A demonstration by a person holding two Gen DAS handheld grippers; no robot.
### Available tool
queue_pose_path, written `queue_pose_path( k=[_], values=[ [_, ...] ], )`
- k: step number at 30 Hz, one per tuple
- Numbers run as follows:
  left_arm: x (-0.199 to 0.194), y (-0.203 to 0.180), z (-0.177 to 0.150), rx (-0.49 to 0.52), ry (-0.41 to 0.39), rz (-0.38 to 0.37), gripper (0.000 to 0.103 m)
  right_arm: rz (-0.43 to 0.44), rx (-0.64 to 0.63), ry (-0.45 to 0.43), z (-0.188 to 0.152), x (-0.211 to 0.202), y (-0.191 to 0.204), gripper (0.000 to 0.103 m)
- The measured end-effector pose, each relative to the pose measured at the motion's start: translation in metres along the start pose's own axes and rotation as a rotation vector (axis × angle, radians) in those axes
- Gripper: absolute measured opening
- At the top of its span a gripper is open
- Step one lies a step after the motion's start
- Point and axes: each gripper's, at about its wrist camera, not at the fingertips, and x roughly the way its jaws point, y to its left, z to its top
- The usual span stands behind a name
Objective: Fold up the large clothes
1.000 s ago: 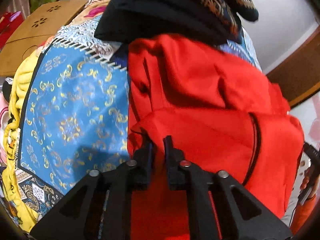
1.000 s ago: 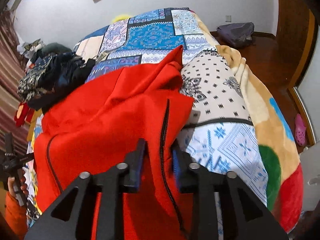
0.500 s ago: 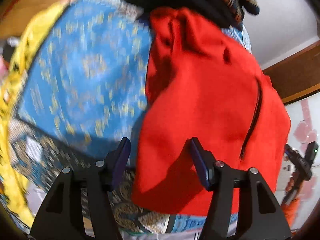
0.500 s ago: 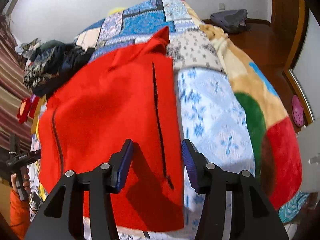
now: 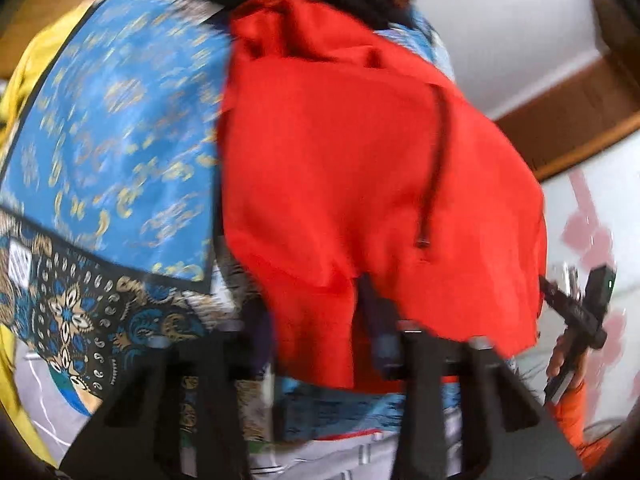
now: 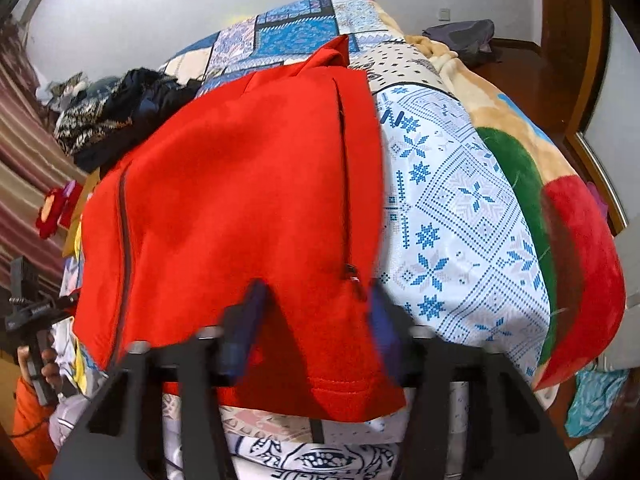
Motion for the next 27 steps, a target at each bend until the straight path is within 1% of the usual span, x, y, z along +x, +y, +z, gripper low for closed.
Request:
queue_pose_path(
  k=[1, 2, 3, 6, 8, 11, 13, 15, 17, 19, 21, 22, 24, 27],
  values=[
    [-0.001, -0.008, 0.001, 0.016, -0.005, 0.009, 0.017, 0.034, 0.008, -0.003, 0.001, -0.002, 0.0, 0.01],
    [-0.006, -0.017, 0.003, 0.033, -0.021, 0.018, 0.014, 0.078, 0.02, 0.002, 0.0, -0.003, 0.0, 0.01],
    [-0.01, -0.022, 0.004, 0.04, -0.032, 0.02, 0.012, 0.099, 0.034, -0.003, 0.001, -0.006, 0.001, 0.01],
    [-0.03, -0.038, 0.01, 0.049, -0.091, 0.002, 0.01, 0.129, -0.004, -0.065, 0.008, -0.025, 0.012, 0.01],
    [-0.051, -0.043, 0.017, 0.044, -0.144, -0.028, 0.01, 0.156, -0.016, -0.102, 0.017, -0.04, 0.018, 0.01],
    [-0.089, -0.048, 0.029, 0.033, -0.225, -0.115, 0.009, 0.193, -0.028, -0.151, 0.037, -0.06, 0.026, 0.009],
    [-0.11, -0.055, 0.042, 0.031, -0.277, -0.173, 0.009, 0.215, -0.039, -0.186, 0.058, -0.071, 0.033, 0.009],
    [-0.126, -0.063, 0.061, 0.035, -0.316, -0.19, 0.009, 0.215, -0.057, -0.222, 0.072, -0.076, 0.039, 0.009],
    [-0.138, -0.063, 0.08, 0.026, -0.35, -0.207, 0.009, 0.223, -0.054, -0.26, 0.094, -0.081, 0.043, 0.009],
    [-0.143, -0.064, 0.099, 0.015, -0.379, -0.183, 0.009, 0.214, -0.057, -0.3, 0.117, -0.081, 0.047, 0.009],
    [-0.139, -0.062, 0.122, 0.008, -0.393, -0.129, 0.009, 0.199, -0.051, -0.319, 0.144, -0.072, 0.048, 0.009],
    [-0.13, -0.056, 0.139, 0.002, -0.395, -0.102, 0.009, 0.193, -0.048, -0.315, 0.155, -0.064, 0.049, 0.009],
    [-0.11, -0.05, 0.161, -0.015, -0.379, -0.052, 0.009, 0.179, -0.044, -0.303, 0.173, -0.048, 0.05, 0.009],
    [-0.069, -0.04, 0.191, -0.03, -0.342, 0.061, 0.009, 0.151, -0.049, -0.257, 0.199, -0.014, 0.053, 0.009]
  ],
)
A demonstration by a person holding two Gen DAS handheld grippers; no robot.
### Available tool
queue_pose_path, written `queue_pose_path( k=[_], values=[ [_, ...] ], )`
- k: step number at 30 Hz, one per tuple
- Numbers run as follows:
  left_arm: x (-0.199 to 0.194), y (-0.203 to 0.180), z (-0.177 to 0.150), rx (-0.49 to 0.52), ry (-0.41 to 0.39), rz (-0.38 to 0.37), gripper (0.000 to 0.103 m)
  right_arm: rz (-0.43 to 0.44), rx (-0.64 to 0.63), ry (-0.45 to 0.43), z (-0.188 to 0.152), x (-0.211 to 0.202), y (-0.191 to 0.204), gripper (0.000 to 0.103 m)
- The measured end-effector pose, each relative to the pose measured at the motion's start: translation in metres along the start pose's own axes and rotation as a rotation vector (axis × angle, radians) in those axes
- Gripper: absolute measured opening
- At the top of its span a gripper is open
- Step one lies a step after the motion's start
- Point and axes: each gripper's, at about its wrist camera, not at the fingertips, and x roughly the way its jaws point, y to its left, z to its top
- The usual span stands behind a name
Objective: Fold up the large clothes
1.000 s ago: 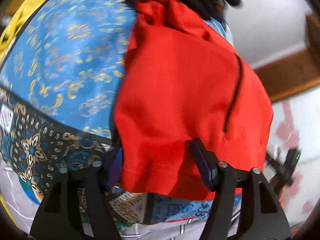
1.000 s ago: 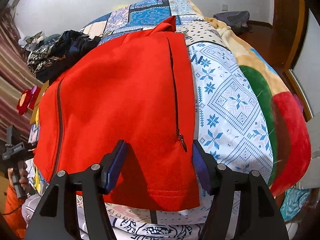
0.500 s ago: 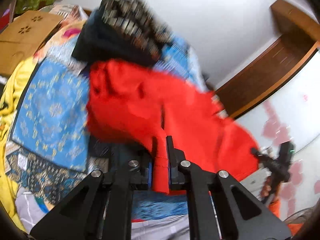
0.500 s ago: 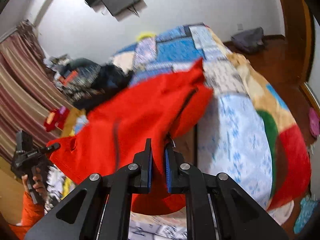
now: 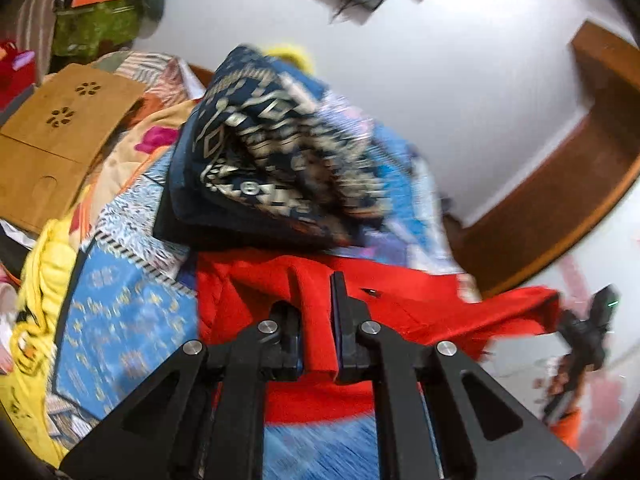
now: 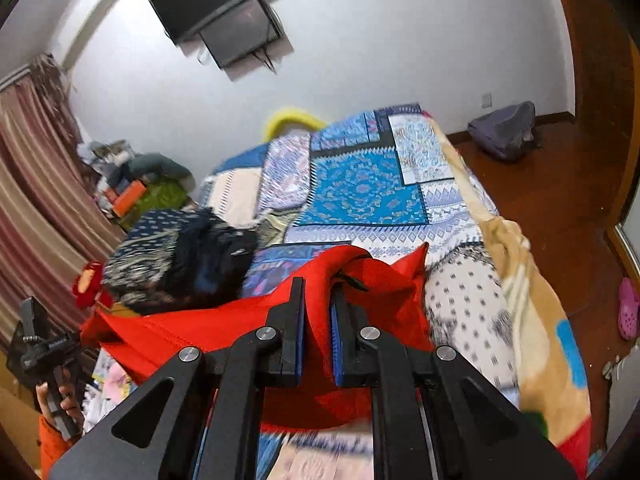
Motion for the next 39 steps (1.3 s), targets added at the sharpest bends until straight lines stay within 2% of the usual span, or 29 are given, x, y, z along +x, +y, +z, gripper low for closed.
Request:
queue_pose_path(
  k=[2, 4, 8, 10, 13, 15, 17, 19, 20, 21, 23, 25, 28, 32, 36, 39],
  values=[
    [0.035, 0.006, 0.004, 0.002, 0.039, 0.067, 0.009, -0.01, 0.006, 0.043, 0.006, 0.027, -0.005, 0.009],
    [0.06, 0.017, 0.001, -0.015, 0.077, 0.097, 0.009, -0.025, 0.008, 0.093, 0.01, 0.054, -0.012, 0.01],
    [0.094, 0.027, 0.0, -0.011, 0.15, 0.139, 0.01, -0.063, 0.005, 0.149, 0.018, 0.074, -0.022, 0.012],
    [0.097, 0.021, 0.0, 0.044, 0.171, 0.174, 0.02, -0.042, 0.007, 0.156, 0.023, 0.075, -0.026, 0.013],
    [0.089, 0.002, -0.002, 0.187, 0.178, 0.234, 0.036, -0.059, -0.007, 0.121, 0.032, 0.06, -0.027, 0.024],
    [0.08, -0.007, -0.001, 0.239, 0.172, 0.247, 0.059, -0.101, -0.003, 0.056, 0.042, 0.048, -0.028, 0.038],
    [0.066, -0.011, 0.004, 0.248, 0.136, 0.247, 0.063, -0.108, 0.022, -0.001, 0.051, 0.032, -0.035, 0.053],
    [0.048, -0.012, 0.008, 0.23, 0.096, 0.228, 0.063, -0.128, 0.037, -0.036, 0.056, 0.016, -0.042, 0.056],
    [0.038, -0.01, 0.01, 0.208, 0.073, 0.214, 0.066, -0.139, 0.029, -0.038, 0.056, 0.013, -0.043, 0.057],
    [0.029, -0.005, 0.01, 0.181, 0.048, 0.204, 0.075, -0.147, 0.022, -0.035, 0.055, 0.011, -0.045, 0.06],
    [0.013, 0.007, 0.007, 0.135, 0.007, 0.202, 0.089, -0.163, 0.012, -0.003, 0.046, 0.009, -0.051, 0.065],
    [0.014, 0.014, 0.002, 0.112, 0.002, 0.217, 0.09, -0.17, 0.009, 0.065, 0.029, 0.016, -0.061, 0.067],
    [0.025, 0.036, -0.016, 0.058, 0.072, 0.241, 0.09, -0.158, 0.029, 0.161, 0.005, 0.035, -0.074, 0.067],
    [0.049, 0.066, -0.051, -0.042, 0.195, 0.212, 0.09, -0.137, 0.087, 0.3, -0.033, 0.06, -0.09, 0.067],
    [0.078, 0.086, -0.085, -0.128, 0.3, 0.155, 0.09, -0.08, 0.159, 0.319, -0.057, 0.068, -0.09, 0.067],
    [0.089, 0.092, -0.095, -0.174, 0.324, 0.096, 0.09, -0.062, 0.149, 0.303, -0.06, 0.074, -0.081, 0.068]
  ],
)
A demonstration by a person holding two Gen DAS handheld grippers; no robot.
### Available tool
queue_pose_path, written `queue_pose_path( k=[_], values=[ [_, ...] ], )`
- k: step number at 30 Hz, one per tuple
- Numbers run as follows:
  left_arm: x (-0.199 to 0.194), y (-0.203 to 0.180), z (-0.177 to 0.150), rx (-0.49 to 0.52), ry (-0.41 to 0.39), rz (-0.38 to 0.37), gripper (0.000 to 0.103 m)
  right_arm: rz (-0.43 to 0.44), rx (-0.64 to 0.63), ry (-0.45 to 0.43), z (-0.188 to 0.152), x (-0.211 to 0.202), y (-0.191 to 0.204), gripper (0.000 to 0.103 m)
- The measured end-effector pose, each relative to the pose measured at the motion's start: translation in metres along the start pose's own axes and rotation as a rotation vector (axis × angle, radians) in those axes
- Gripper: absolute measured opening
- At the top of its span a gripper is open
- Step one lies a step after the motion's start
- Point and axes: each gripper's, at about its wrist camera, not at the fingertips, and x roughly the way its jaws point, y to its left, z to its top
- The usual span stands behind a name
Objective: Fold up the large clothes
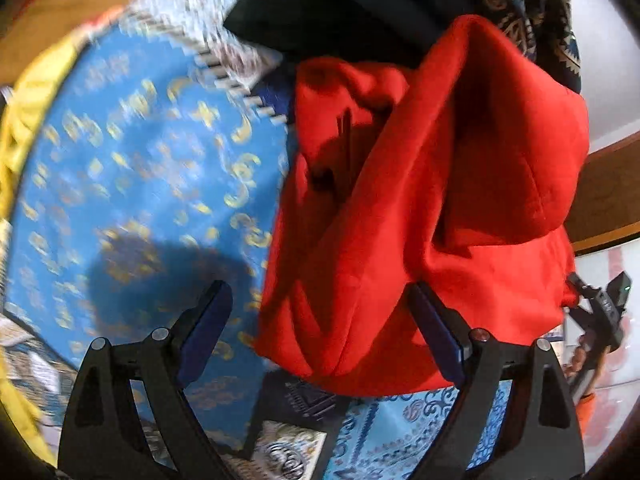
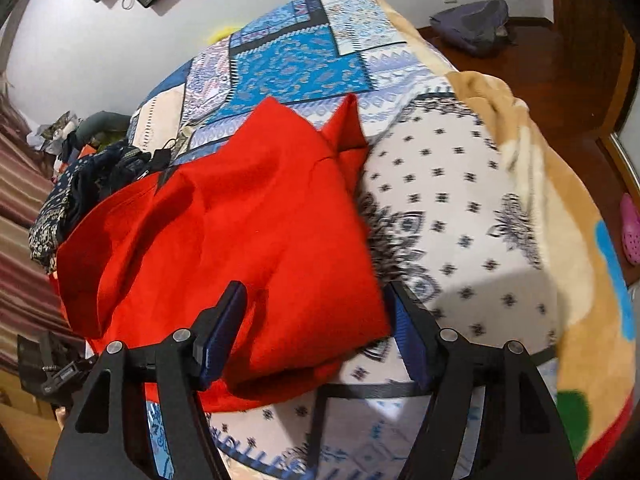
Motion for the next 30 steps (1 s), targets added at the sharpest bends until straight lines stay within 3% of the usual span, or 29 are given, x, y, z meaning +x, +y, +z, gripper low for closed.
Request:
queue_pose_path(
  k=[4, 5, 6, 7, 8, 9, 10, 12, 13, 21, 28, 30],
  values=[
    [0.012, -0.004, 0.005, -0.02, 0.002, -0.091, 0.09, -0.006, -0.002, 0.005, 0.003, 0.012, 0.01, 0.065],
    [0.015, -0.006, 0.006, -0.023, 0.002, -0.106, 0.09, -0.008, 0.0, 0.001, 0.004, 0.015, 0.012, 0.057],
    [0.017, -0.011, 0.006, -0.017, -0.001, -0.113, 0.09, -0.011, 0.007, 0.0, 0.005, 0.017, 0.012, 0.04],
    [0.018, -0.019, 0.004, -0.005, -0.005, -0.117, 0.089, -0.012, 0.015, 0.002, 0.003, 0.018, 0.011, 0.029],
    [0.017, -0.024, 0.002, 0.009, -0.009, -0.127, 0.078, 0.001, 0.034, 0.015, 0.002, 0.02, 0.009, 0.017],
    [0.015, -0.028, 0.001, 0.021, -0.017, -0.127, 0.063, 0.026, 0.049, 0.026, 0.001, 0.02, 0.007, 0.016],
    [0.013, -0.031, -0.001, 0.031, -0.028, -0.123, 0.056, 0.031, 0.051, 0.007, -0.002, 0.015, 0.007, 0.015],
    [0.006, -0.038, -0.005, 0.057, -0.047, -0.106, 0.021, 0.025, 0.025, -0.017, -0.006, 0.004, 0.011, 0.014],
    [0.002, -0.039, -0.006, 0.063, -0.046, -0.116, 0.013, 0.027, 0.018, -0.027, -0.009, -0.001, 0.013, 0.013],
    [-0.062, -0.046, -0.023, 0.073, -0.112, -0.251, 0.011, 0.075, -0.032, -0.108, -0.044, -0.069, 0.033, 0.012],
    [-0.073, -0.043, -0.047, 0.148, -0.081, -0.152, 0.011, 0.027, -0.058, -0.1, -0.095, -0.087, 0.029, 0.014],
    [-0.067, -0.042, -0.053, 0.165, -0.059, -0.084, 0.013, -0.011, -0.077, -0.096, -0.108, -0.088, 0.025, 0.021]
  ],
)
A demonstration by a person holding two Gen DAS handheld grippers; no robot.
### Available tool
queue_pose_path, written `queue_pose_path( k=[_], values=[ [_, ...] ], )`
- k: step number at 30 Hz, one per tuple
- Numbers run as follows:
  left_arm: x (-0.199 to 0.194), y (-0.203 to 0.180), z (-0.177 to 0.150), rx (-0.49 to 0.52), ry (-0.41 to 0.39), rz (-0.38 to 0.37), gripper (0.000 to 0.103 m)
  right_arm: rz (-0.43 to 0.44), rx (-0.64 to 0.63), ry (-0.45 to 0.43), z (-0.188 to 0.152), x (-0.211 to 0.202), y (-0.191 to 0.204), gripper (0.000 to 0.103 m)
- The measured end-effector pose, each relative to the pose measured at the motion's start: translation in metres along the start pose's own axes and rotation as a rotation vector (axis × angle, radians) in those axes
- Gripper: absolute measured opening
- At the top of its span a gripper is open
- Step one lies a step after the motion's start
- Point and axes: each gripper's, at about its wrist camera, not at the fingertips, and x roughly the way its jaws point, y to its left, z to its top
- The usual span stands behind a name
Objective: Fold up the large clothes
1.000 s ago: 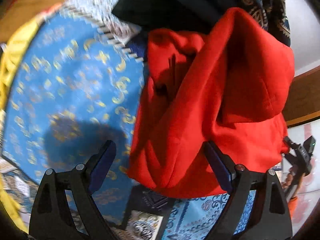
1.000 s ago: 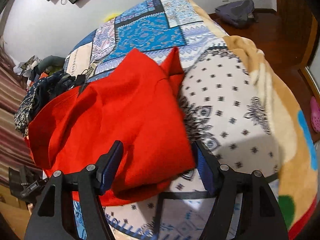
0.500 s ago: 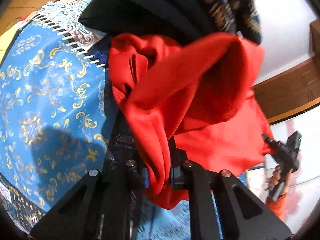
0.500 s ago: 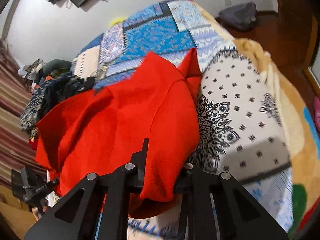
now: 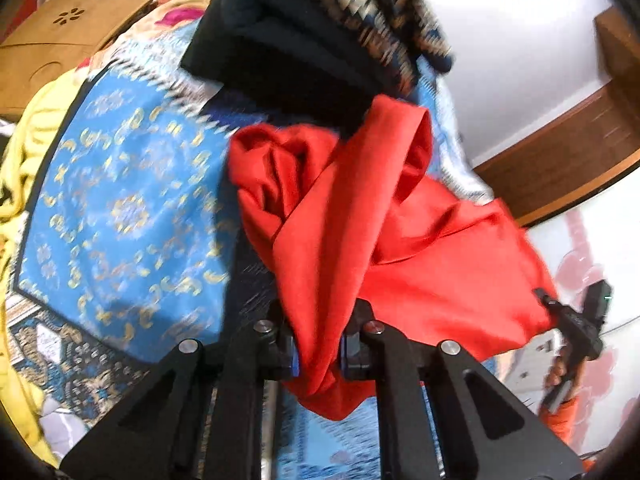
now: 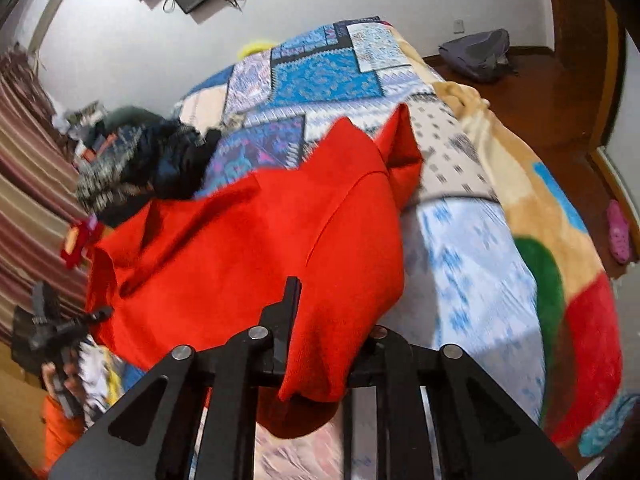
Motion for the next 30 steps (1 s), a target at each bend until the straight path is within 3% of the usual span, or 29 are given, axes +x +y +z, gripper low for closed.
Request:
queue_pose_path(
  k=[2, 4, 6, 12, 18, 24, 27, 30],
  values=[
    [0.004, 0.001, -0.009, 0.027, 0.011, 0.129, 0.025, -0.047, -0.011, -0.003, -0.008, -0.003, -0.003, 0.025],
    [0.002, 0.012, -0.015, 0.043, 0.005, 0.205, 0.026, -0.101, -0.016, -0.012, -0.011, -0.008, -0.006, 0.03],
    [-0.005, 0.027, -0.017, 0.047, 0.005, 0.235, 0.029, -0.139, -0.009, -0.023, -0.01, -0.017, -0.011, 0.046],
    [-0.034, 0.011, -0.007, 0.111, -0.077, 0.311, 0.033, -0.209, -0.04, -0.092, 0.007, -0.043, -0.007, 0.049],
    [-0.038, -0.034, -0.001, 0.266, -0.091, 0.224, 0.033, -0.186, -0.132, -0.108, 0.025, -0.043, 0.015, 0.056],
    [0.026, -0.08, -0.013, 0.382, 0.094, 0.095, 0.033, -0.113, -0.18, -0.066, 0.027, -0.012, 0.039, 0.057],
    [0.06, -0.089, -0.007, 0.426, 0.15, 0.123, 0.034, -0.076, -0.201, -0.001, 0.02, 0.014, 0.047, 0.057],
    [0.077, -0.088, 0.028, 0.416, 0.157, 0.136, 0.034, -0.064, -0.186, 0.059, 0.007, 0.035, 0.042, 0.057]
  ],
)
